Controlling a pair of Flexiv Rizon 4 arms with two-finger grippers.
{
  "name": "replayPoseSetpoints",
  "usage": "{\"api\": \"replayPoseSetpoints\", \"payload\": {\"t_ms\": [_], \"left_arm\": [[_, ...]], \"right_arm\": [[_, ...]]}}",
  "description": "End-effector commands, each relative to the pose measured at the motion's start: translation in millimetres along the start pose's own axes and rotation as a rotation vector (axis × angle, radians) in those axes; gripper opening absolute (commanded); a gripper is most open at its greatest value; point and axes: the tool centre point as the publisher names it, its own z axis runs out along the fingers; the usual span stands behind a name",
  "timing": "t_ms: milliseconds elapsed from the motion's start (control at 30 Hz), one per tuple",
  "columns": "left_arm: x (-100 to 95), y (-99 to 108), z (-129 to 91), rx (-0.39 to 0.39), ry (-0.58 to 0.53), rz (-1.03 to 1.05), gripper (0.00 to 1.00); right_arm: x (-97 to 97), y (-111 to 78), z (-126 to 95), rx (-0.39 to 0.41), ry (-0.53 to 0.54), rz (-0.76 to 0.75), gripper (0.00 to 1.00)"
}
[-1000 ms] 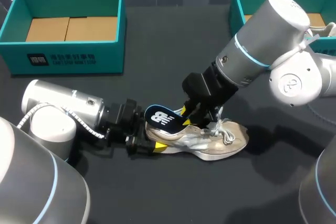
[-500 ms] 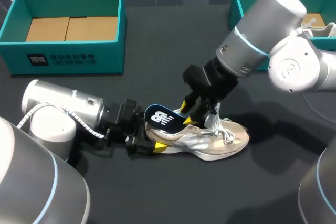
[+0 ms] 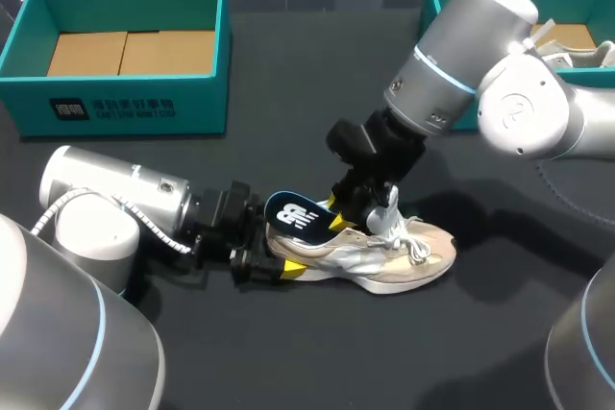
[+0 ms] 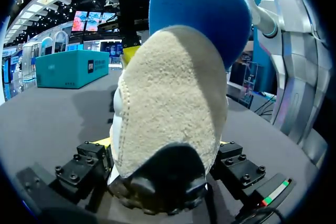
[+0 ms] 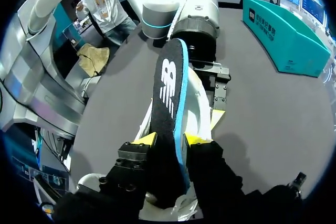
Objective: Take the shoe out of the shoebox, open the shoe tongue, remove and reinsert the insole, then place the shoe into the shoebox
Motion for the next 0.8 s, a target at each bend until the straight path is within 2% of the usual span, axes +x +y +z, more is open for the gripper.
{"api": "replayPoseSetpoints", "payload": {"t_ms": [33,533,767,800], "left_arm": [[-1.1,0.7,1.5,0.000,0.001,0.000,0.00],[-1.1,0.7,1.5,0.000,0.001,0.000,0.00],[-1.1,0.7,1.5,0.000,0.001,0.000,0.00],[-1.1,0.7,1.5,0.000,0.001,0.000,0.00]], "right_arm": [[-0.7,1.3,4.9,0.008,0.014,0.011,0.00],[9.1,22.6,2.8,0.024,0.060,-0.047,0.00],[5.7,20.5,3.2,-0.006,0.084,-0.041,0.00],[4.9,19.6,3.5,-0.019,0.087,-0.036,0.26]]}}
